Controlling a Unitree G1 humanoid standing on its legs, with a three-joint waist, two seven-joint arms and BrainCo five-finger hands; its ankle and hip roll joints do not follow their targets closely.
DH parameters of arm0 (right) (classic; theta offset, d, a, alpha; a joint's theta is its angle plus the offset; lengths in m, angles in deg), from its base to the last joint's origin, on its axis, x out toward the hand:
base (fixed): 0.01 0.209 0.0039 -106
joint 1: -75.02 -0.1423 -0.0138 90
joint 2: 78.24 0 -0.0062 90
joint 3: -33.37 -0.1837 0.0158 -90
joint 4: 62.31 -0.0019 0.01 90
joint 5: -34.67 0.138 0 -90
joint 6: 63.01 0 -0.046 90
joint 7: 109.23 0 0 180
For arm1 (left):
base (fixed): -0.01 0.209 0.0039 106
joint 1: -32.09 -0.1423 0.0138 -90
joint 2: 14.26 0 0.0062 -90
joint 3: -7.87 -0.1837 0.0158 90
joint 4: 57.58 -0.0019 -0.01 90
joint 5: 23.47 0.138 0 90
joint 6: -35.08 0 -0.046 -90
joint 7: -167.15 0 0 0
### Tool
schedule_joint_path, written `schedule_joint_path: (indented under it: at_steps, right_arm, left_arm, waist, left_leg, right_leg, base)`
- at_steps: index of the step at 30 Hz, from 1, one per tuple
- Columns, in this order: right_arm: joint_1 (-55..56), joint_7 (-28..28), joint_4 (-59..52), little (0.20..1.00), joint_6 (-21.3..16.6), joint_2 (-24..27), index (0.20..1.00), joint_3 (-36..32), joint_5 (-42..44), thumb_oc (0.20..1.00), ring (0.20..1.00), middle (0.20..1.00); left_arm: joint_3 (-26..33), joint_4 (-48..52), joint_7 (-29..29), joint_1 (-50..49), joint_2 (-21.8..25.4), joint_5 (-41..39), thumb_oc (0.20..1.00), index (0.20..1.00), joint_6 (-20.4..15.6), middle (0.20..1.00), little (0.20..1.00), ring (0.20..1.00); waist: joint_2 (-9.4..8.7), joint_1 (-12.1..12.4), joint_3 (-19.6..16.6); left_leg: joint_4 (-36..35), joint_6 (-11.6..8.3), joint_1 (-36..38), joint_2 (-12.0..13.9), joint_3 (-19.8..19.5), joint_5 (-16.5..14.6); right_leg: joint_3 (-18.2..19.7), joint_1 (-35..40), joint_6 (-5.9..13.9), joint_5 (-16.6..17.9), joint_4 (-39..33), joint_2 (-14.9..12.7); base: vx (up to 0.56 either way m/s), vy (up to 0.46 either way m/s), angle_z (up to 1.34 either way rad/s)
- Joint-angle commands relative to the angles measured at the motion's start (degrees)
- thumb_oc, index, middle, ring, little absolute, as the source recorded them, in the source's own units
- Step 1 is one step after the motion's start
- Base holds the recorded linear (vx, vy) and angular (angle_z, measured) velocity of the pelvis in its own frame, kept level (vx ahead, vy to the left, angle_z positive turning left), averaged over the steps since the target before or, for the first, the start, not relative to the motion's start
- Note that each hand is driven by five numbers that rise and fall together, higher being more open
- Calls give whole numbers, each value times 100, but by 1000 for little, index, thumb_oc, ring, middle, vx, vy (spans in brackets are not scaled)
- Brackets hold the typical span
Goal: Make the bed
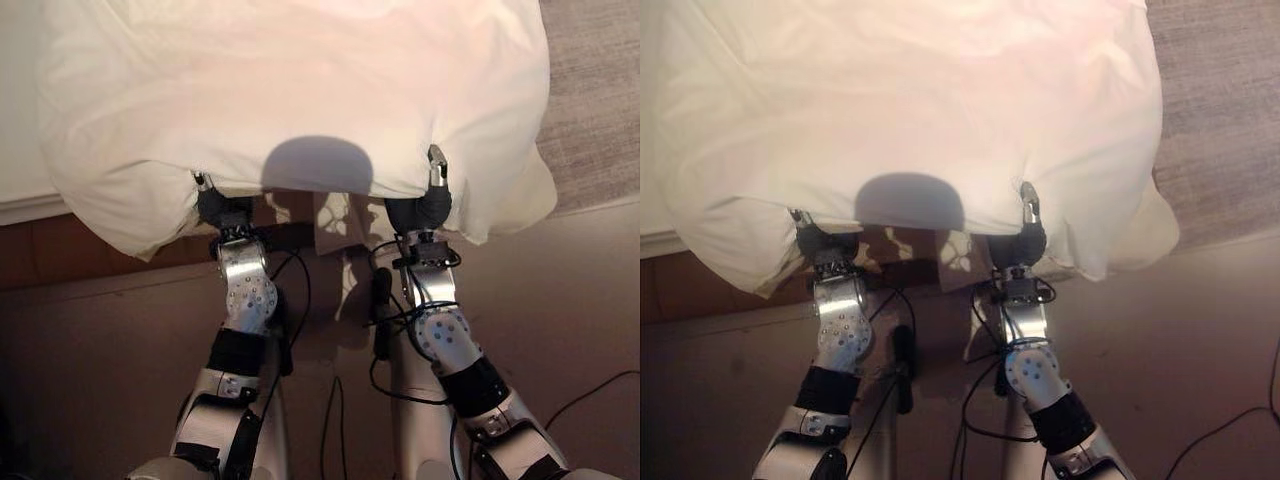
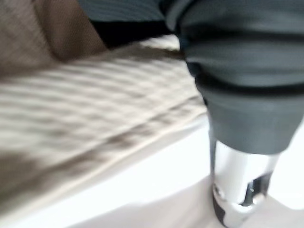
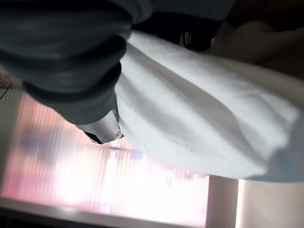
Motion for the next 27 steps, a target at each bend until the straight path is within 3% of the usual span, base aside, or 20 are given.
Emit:
schedule_joint_path:
  at_steps: [1,2,4,14,19,24,27]
  right_arm:
    - [406,-266,-1055,200,-524,107,200,-932,-137,200,200,200]
    - [416,-258,-1063,200,-514,120,200,-932,-148,200,200,200]
    - [447,-219,-1060,200,-519,133,200,-923,-181,200,200,200]
    - [582,-109,-913,200,-535,257,200,-1066,-357,200,200,200]
    - [909,311,-431,200,-513,437,200,-1476,-862,200,200,200]
    - [1227,1074,129,200,-697,541,200,-1860,-1429,200,200,200]
    - [1249,1320,508,200,-768,483,200,-1975,-1521,200,200,200]
  left_arm:
    - [1448,-374,465,-125,758,143,1000,1000,-919,1000,1000,1000]
    - [1471,-419,486,-108,768,144,758,758,-934,758,758,758]
    - [1491,-554,547,-82,782,159,200,200,-920,200,200,200]
    - [1433,-474,551,-264,686,364,200,200,-913,200,200,200]
    - [1459,-72,436,-776,548,557,200,200,-864,200,200,200]
    - [1438,302,297,-1070,397,668,200,200,-858,200,200,200]
    - [1596,485,273,-1280,399,761,200,200,-895,200,200,200]
  waist:
    - [149,17,-685]
    - [151,7,-695]
    - [176,-10,-701]
    - [285,-8,-756]
    - [374,36,-830]
    - [272,147,-662]
    - [181,240,-692]
  left_leg:
    - [-535,347,-306,-378,35,502]
    - [-544,347,-315,-376,39,514]
    - [-559,340,-258,-373,28,469]
    - [-999,273,0,-377,-32,706]
    - [-1361,93,531,-326,-222,844]
    - [-984,-242,617,-209,-303,1211]
    - [-1031,-116,786,-243,-629,1093]
  right_leg:
    - [-184,78,289,-245,-132,195]
    - [-183,73,290,-231,-150,192]
    - [-174,104,303,-276,-139,196]
    - [-182,292,290,-288,-326,266]
    - [-348,781,210,-580,-340,339]
    - [-642,1421,49,-755,-561,260]
    - [-561,1485,55,-714,-659,310]
  base:
    - [0,0,0]
    - [0,0,0]
    - [16,3,-1]
    - [30,-29,-3]
    - [78,-134,4]
    - [28,-156,22]
    - [37,-6,34]
